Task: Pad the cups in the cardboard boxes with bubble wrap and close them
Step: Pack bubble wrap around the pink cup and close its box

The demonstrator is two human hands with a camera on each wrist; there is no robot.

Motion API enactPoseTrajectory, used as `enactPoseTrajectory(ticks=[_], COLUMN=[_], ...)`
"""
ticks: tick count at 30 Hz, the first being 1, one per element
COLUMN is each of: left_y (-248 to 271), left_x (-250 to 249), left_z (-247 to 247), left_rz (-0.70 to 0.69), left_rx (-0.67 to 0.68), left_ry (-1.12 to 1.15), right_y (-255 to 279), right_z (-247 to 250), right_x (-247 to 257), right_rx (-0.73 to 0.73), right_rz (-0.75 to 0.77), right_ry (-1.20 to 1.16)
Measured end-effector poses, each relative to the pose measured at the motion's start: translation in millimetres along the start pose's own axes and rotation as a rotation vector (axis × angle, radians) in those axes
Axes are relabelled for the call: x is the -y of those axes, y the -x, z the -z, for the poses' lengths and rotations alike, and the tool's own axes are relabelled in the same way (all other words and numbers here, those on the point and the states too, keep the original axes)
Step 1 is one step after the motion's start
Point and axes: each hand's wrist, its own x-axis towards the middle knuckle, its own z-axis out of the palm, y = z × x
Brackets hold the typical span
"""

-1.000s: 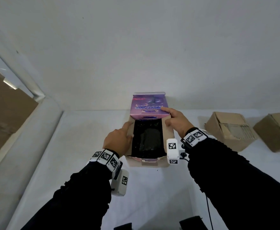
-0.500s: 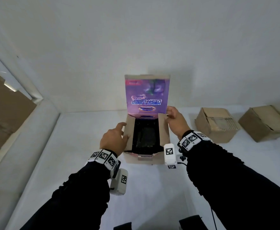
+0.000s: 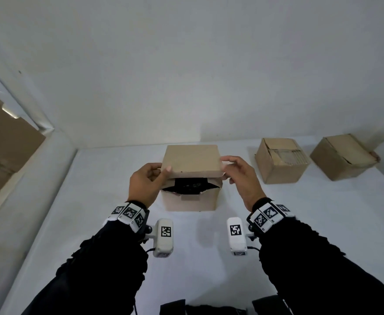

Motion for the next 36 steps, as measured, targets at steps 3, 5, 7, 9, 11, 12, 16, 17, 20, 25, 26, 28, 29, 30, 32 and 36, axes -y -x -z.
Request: enactPoseTrajectory(ticks=[3, 5, 7, 9, 11, 12, 16, 17, 20, 25, 26, 28, 29, 30, 32, 36], left_y=[5, 12, 17, 20, 24, 25, 25, 25, 26, 34, 35, 37, 39, 40, 43, 40], left_x=[6, 7, 8, 11, 13, 13, 13, 16, 28, 37, 37, 34, 33, 31, 30, 35], left_z=[4, 3, 3, 4, 5, 4, 2, 3, 4, 3, 3, 0, -2, -3, -5, -8], left_rz=[0.034, 0.038, -0.007, -0.040, -0.071, -0.103, -0.265, -0.304, -0.381, -0.369, -0.359, -0.339, -0.337, -0.347, -0.401, -0.525], left_rx=[-0.006, 0.016, 0.016, 0.002, -0.009, -0.015, -0.019, -0.023, -0.048, -0.016, -0.013, 0.003, 0.013, 0.016, 0.009, 0.024], left_ry=[0.001, 0.006, -0.118, -0.255, -0.299, -0.331, -0.519, -0.554, -0.570, -0.418, -0.396, -0.374, -0.381, -0.408, -0.500, -0.610], right_y=[8, 11, 14, 18, 21, 21, 24, 26, 29, 48, 52, 57, 59, 60, 62, 62], right_z=[4, 7, 9, 10, 8, 7, 3, 4, 7, -7, -13, -26, -32, -37, -44, -47], right_x=[-3, -7, -13, -19, -23, -24, -27, -29, -38, -48, -50, -56, -60, -64, -69, -73], right_rx=[0.040, 0.046, 0.059, 0.066, 0.046, 0.033, -0.024, -0.045, -0.075, -0.069, -0.043, 0.008, 0.014, 0.000, -0.059, -0.125], right_rz=[0.093, 0.131, 0.155, 0.194, 0.228, 0.248, 0.348, 0.385, 0.481, 0.473, 0.462, 0.410, 0.379, 0.343, 0.239, 0.069], right_ry=[0.081, 0.151, 0.229, 0.316, 0.362, 0.390, 0.631, 0.716, 0.842, 0.765, 0.738, 0.671, 0.629, 0.585, 0.484, 0.317])
